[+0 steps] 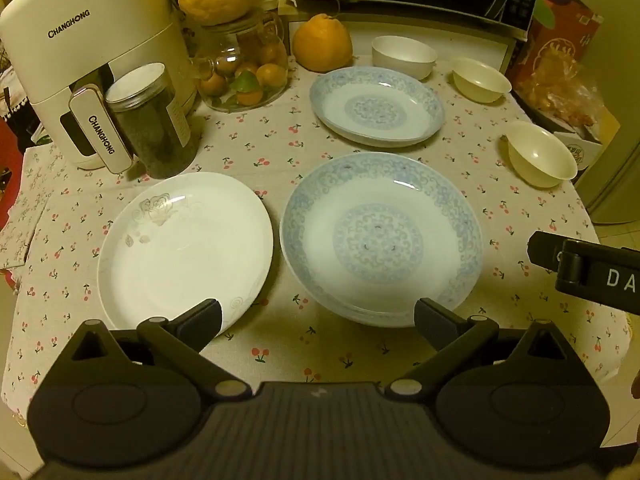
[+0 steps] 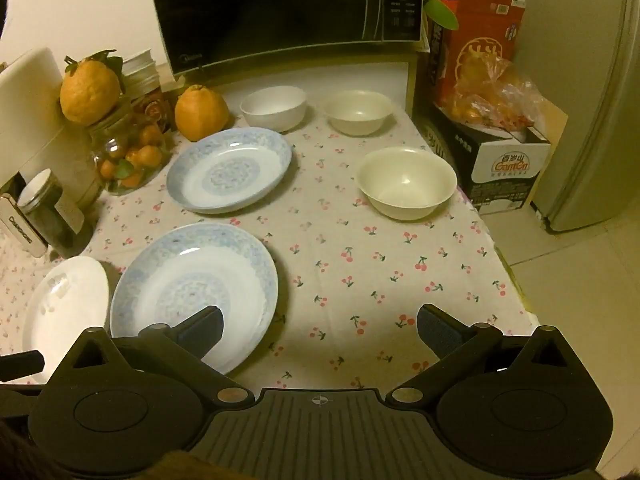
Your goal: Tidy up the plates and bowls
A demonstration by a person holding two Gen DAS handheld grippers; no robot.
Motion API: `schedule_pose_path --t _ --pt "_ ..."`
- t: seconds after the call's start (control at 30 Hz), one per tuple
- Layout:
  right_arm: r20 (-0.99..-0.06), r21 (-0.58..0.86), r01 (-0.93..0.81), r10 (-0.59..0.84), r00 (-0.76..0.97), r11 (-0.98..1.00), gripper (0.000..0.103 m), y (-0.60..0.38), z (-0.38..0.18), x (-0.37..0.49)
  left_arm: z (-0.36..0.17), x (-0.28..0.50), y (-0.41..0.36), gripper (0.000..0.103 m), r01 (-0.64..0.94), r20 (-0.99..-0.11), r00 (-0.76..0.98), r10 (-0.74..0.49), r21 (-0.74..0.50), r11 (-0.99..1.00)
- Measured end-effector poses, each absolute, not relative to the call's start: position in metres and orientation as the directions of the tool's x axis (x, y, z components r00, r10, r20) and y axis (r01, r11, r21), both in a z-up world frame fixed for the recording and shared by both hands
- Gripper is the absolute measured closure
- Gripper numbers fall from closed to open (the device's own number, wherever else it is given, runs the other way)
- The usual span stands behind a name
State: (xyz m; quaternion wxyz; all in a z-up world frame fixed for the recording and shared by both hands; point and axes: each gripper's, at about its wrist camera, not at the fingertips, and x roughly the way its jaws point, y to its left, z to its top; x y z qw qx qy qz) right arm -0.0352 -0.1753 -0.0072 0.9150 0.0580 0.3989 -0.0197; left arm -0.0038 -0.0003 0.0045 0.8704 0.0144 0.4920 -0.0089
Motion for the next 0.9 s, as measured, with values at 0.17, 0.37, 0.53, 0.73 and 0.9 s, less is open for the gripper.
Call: schedule_pose_path --t 0.17,0.37,0.53,0.73,0.9 --pt "-0.732 0.091 0.084 0.009 0.682 0.992 0.000 -0.1749 -0.0071 -0.0354 0.0043 -0.0040 -0.0005 0.000 0.028 -0.856 0.516 0.000 0.016 0.999" --pt "-0.735 0.088 0.085 0.007 0.678 0.992 0.000 -0.1748 -0.0076 -0.0358 0.0057 -0.0035 -0.0011 0.000 0.031 -0.857 0.515 -0.001 0.017 0.999" --pt "-0.735 0.088 0.085 0.007 0.678 0.992 0.000 -0.1748 -0.0076 -0.0351 0.0066 -0.0038 -0.0022 0.000 0.032 -0.857 0.515 -0.001 0.018 0.999" --pt "-0.736 0.089 0.084 0.009 0.677 0.993 0.000 -0.1745 -0.0081 -0.0353 0.0067 -0.0042 -0.0027 0.000 0.032 -0.858 0.514 -0.001 0.018 0.999" --pt "-0.737 0.090 0.085 0.009 0.676 0.992 0.000 -0.1742 -0.0080 -0.0353 0.0061 -0.0048 -0.0035 0.000 0.035 -0.858 0.514 -0.003 0.018 0.999"
